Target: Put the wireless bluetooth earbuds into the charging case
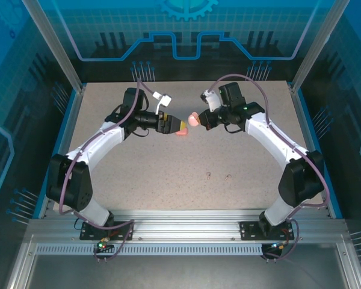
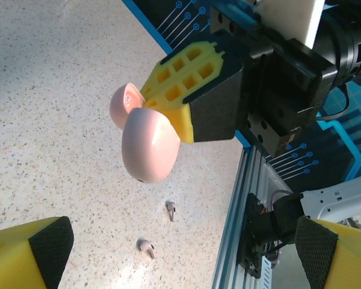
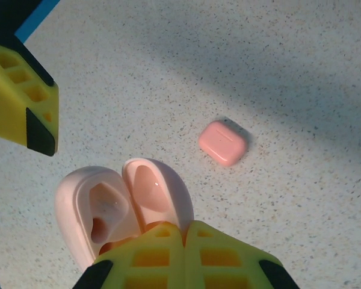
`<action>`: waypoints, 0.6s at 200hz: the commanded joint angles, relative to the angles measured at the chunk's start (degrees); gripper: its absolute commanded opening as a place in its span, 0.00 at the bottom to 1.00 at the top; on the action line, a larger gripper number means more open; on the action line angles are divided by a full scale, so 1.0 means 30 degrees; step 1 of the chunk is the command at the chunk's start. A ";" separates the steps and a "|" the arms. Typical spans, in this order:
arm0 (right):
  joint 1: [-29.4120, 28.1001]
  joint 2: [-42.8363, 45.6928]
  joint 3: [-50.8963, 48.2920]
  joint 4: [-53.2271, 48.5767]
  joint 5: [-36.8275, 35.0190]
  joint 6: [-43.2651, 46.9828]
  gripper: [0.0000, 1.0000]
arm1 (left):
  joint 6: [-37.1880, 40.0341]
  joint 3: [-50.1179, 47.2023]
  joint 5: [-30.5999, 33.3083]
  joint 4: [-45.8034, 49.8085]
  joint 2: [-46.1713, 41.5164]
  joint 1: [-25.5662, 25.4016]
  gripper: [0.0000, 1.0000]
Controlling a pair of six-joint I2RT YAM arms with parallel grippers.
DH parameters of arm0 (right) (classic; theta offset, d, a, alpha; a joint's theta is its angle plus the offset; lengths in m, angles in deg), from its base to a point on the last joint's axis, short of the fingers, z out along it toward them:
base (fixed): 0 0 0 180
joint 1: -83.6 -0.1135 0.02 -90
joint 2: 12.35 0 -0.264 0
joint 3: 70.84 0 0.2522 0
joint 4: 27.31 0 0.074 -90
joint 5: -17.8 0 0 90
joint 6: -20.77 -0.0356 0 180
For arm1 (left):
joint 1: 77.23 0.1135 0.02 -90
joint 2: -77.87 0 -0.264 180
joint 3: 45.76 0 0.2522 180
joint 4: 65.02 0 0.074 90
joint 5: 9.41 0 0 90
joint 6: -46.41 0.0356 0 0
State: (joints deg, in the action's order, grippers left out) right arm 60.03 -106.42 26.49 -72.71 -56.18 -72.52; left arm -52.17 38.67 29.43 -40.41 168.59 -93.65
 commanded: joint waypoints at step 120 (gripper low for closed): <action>-0.0066 -0.1271 0.4656 -0.2925 -0.0072 0.4802 0.00 | 0.2159 0.3844 0.0384 0.3614 0.2426 0.0963 0.99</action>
State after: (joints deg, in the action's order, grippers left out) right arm 60.03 -109.17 36.50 -77.82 -57.82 -61.19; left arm -49.02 47.37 37.89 -31.84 175.04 -90.88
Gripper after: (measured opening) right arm 0.046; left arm 0.987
